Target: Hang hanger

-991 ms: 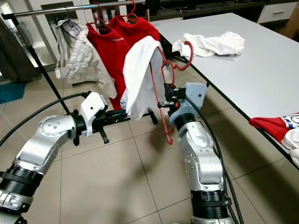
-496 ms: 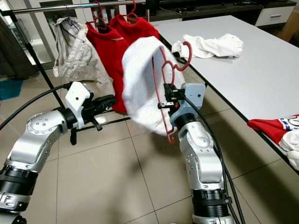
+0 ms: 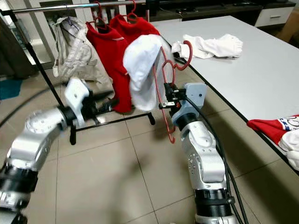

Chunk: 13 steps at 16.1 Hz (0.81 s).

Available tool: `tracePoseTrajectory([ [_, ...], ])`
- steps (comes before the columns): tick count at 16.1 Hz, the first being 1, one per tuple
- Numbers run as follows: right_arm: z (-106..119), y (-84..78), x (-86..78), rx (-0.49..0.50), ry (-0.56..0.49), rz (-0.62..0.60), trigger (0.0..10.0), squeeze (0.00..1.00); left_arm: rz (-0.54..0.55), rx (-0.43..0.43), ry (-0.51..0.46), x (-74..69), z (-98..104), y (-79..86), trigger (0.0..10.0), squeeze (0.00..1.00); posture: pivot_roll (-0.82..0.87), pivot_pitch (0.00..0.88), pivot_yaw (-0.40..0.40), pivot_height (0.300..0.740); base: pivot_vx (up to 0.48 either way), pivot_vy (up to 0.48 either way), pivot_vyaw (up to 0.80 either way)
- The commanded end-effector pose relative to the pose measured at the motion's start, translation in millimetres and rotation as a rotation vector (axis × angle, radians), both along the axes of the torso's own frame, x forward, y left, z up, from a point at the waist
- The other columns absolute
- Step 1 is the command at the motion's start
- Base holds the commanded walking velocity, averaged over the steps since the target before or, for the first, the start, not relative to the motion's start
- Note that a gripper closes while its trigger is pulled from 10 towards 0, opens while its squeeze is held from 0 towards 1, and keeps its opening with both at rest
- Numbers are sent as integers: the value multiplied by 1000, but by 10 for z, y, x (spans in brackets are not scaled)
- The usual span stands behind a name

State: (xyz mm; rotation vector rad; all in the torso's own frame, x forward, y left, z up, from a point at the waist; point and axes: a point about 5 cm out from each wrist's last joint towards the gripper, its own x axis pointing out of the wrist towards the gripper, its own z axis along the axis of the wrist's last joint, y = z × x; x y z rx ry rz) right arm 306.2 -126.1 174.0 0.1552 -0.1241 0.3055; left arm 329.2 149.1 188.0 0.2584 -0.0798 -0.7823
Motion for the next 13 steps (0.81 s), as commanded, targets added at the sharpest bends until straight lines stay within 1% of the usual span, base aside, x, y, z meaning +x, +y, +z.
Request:
tracePoseTrajectory([
  [1,159,51,-4,-12,-81,29,10000,0,13,-12,-36,46,78,-4,10000,1000,-124,0,29,740,0,0,0],
  [2,168,75,-14,-23,-87,45,10000,0,31,-30,-58,96,117,-16,10000,1000,-123,0,30,740,0,0,0],
  [3,179,111,-32,-44,-96,68,10000,0,58,-69,-85,165,180,-38,10000,1000,-125,0,31,740,0,0,0],
  [4,196,150,-52,-71,-107,89,10000,0,51,-155,-97,214,263,-79,10000,1000,-125,0,33,740,0,0,0],
  [5,217,188,-70,-97,-118,108,10000,0,20,-208,-87,246,305,-126,10000,718,-126,0,36,740,0,0,0],
  [6,231,213,-80,-116,-125,118,10000,0,16,-196,-84,271,300,-141,10000,0,-129,0,40,740,0,0,0],
  [7,254,249,-97,-145,-136,134,10000,0,21,-176,-83,316,289,-156,10000,0,-129,0,40,740,0,0,0],
  [8,272,269,-108,-159,-143,142,10000,0,29,-180,-84,351,290,-155,10000,0,-132,0,46,740,0,0,0],
  [9,309,301,-134,-182,-157,155,10000,0,58,-192,-101,417,315,-141,10000,0,-135,0,52,740,0,0,0],
  [10,334,320,-157,-198,-167,160,10000,0,90,-190,-139,452,357,-119,10000,0,-139,0,59,740,0,0,0],
  [12,355,345,-199,-210,-174,165,10000,0,152,-203,-233,476,451,-67,10000,0,-141,0,65,740,0,0,0],
  [13,367,355,-215,-213,-177,166,10000,0,153,-214,-244,482,454,-63,10000,0,-143,0,68,740,0,0,0],
])
